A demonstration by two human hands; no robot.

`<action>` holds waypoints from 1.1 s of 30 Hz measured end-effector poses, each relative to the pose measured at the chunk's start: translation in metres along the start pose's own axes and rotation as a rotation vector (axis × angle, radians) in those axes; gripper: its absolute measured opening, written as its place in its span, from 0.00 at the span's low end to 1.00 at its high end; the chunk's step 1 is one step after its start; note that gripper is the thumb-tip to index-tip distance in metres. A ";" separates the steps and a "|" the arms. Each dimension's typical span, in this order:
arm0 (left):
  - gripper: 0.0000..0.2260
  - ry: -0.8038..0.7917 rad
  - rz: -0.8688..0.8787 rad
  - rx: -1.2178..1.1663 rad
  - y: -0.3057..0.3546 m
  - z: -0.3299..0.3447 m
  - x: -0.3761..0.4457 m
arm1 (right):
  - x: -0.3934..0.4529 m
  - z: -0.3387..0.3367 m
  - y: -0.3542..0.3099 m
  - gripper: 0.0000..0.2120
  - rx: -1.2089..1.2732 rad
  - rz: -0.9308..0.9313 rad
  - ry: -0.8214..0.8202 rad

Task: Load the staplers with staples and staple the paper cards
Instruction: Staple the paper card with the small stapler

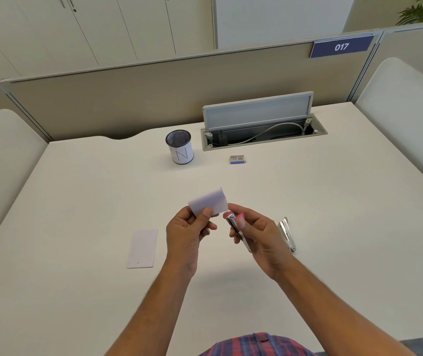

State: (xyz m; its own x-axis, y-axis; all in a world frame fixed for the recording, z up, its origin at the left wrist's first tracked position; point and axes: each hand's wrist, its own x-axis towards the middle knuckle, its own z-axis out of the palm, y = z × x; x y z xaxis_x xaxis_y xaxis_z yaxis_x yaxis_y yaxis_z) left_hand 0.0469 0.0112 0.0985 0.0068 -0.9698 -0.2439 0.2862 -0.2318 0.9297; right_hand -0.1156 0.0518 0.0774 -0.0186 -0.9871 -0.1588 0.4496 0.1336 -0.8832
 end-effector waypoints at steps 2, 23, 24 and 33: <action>0.06 -0.009 0.005 0.011 0.000 0.000 -0.001 | 0.000 -0.001 0.000 0.22 -0.019 -0.018 0.001; 0.06 -0.050 0.027 0.037 0.004 0.004 -0.005 | -0.004 0.004 -0.004 0.17 -0.041 -0.118 0.006; 0.06 -0.051 0.027 0.038 0.004 0.004 -0.005 | -0.004 0.004 -0.004 0.16 -0.052 -0.130 0.006; 0.07 -0.047 0.035 0.052 0.004 0.004 -0.005 | -0.007 0.007 -0.005 0.17 -0.173 -0.204 0.044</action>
State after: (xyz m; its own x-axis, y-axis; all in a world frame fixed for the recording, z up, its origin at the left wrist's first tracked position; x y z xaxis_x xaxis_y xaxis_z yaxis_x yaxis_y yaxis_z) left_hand 0.0444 0.0149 0.1046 -0.0298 -0.9796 -0.1985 0.2366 -0.1999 0.9508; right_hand -0.1117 0.0570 0.0862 -0.1334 -0.9910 0.0142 0.2736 -0.0505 -0.9605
